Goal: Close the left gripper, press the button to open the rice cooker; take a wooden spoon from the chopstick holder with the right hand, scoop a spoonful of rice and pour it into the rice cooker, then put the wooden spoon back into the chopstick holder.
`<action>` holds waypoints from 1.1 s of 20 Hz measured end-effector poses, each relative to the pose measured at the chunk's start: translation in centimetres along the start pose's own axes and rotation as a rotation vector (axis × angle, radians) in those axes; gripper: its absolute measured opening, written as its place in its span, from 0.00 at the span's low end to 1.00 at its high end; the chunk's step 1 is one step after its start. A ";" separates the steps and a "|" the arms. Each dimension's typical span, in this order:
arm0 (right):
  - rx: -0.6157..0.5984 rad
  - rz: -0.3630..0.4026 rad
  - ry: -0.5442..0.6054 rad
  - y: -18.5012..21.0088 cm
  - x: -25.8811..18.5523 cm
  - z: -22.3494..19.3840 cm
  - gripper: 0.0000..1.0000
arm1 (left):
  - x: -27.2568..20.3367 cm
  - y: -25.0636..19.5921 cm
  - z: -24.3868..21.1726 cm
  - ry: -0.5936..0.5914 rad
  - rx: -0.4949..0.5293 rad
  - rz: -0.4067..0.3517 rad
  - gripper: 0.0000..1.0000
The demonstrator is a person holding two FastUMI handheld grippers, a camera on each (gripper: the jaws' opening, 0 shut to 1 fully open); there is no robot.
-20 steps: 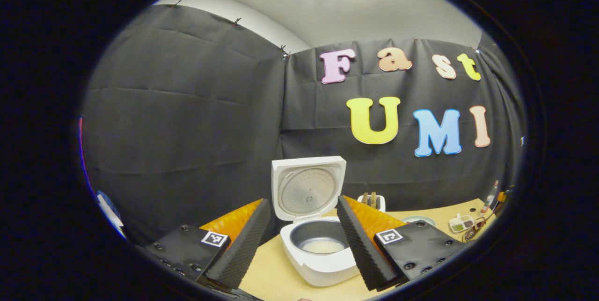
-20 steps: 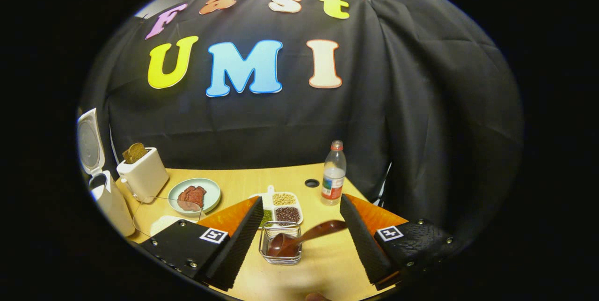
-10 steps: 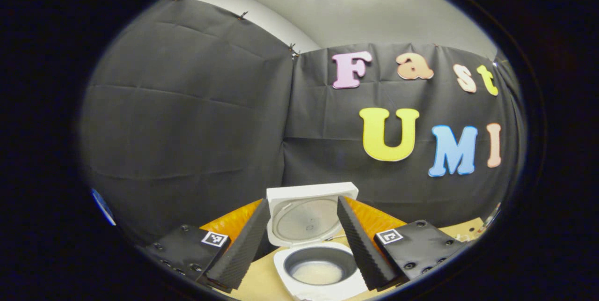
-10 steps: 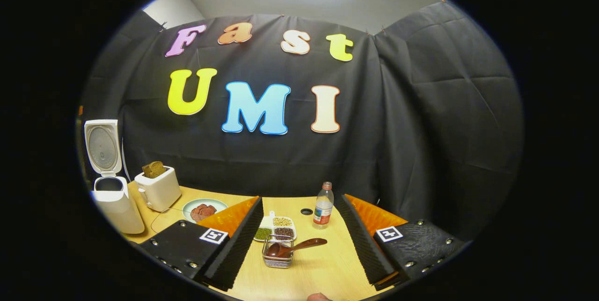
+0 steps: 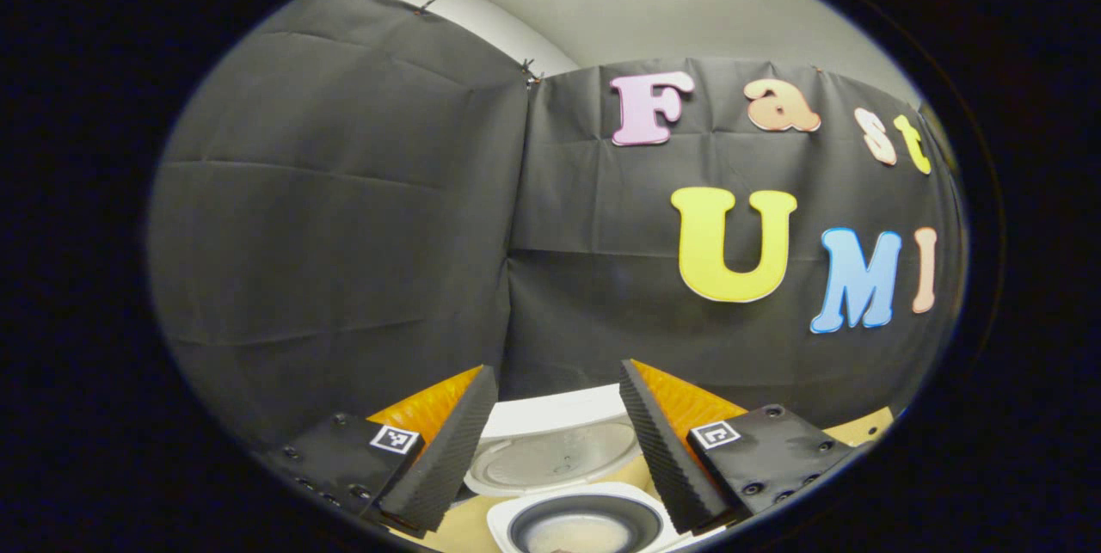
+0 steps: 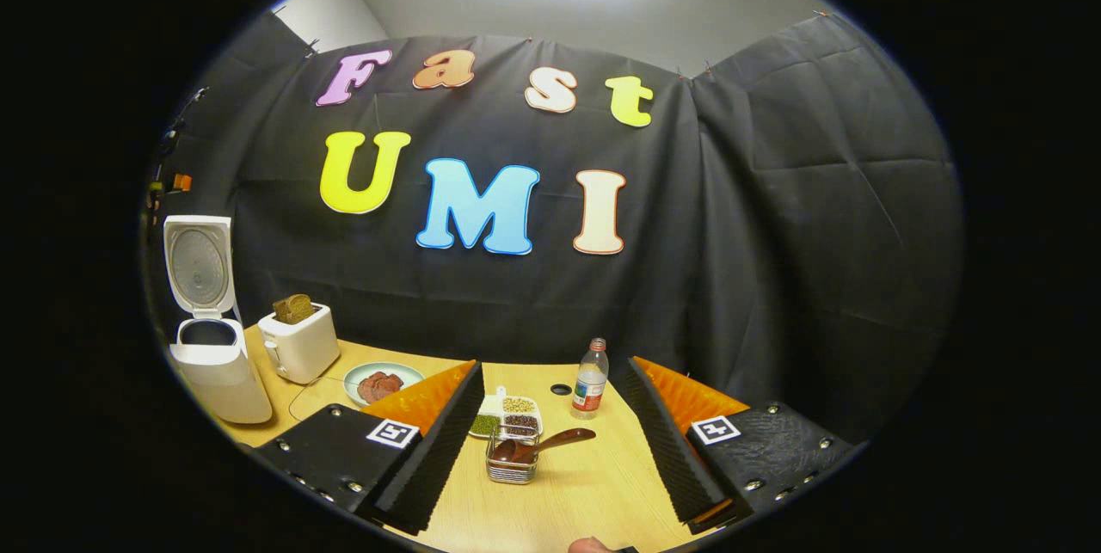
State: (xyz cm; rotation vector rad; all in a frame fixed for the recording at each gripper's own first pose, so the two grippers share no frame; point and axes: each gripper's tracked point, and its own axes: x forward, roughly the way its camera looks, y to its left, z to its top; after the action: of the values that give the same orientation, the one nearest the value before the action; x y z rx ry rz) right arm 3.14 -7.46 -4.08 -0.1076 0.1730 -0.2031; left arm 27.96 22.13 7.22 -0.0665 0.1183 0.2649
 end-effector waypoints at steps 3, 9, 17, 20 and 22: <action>-0.016 -0.010 0.013 0.2 -0.8 -0.9 0.96 | 4.0 -0.6 -0.6 0.026 -0.006 -0.009 0.98; -0.011 -0.037 0.053 0.0 -2.1 -2.3 0.96 | 10.2 -0.4 -5.4 0.173 -0.009 0.025 0.98; -0.007 -0.029 0.046 0.3 -2.2 -2.2 0.99 | 9.7 -0.6 -6.0 0.201 -0.007 0.021 0.96; -0.015 -0.003 0.050 0.8 -2.0 -2.6 0.99 | 7.7 -1.5 -6.4 0.187 0.002 0.000 1.00; -0.018 0.015 0.045 1.0 -1.9 -2.4 0.99 | 5.7 -2.4 -6.9 0.180 0.004 -0.014 0.98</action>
State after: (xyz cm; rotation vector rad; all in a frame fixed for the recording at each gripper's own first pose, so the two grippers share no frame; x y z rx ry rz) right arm 1.07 -6.27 -6.28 -0.1199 0.2206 -0.1894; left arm 33.34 20.79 -0.19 -0.0872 0.2973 0.2443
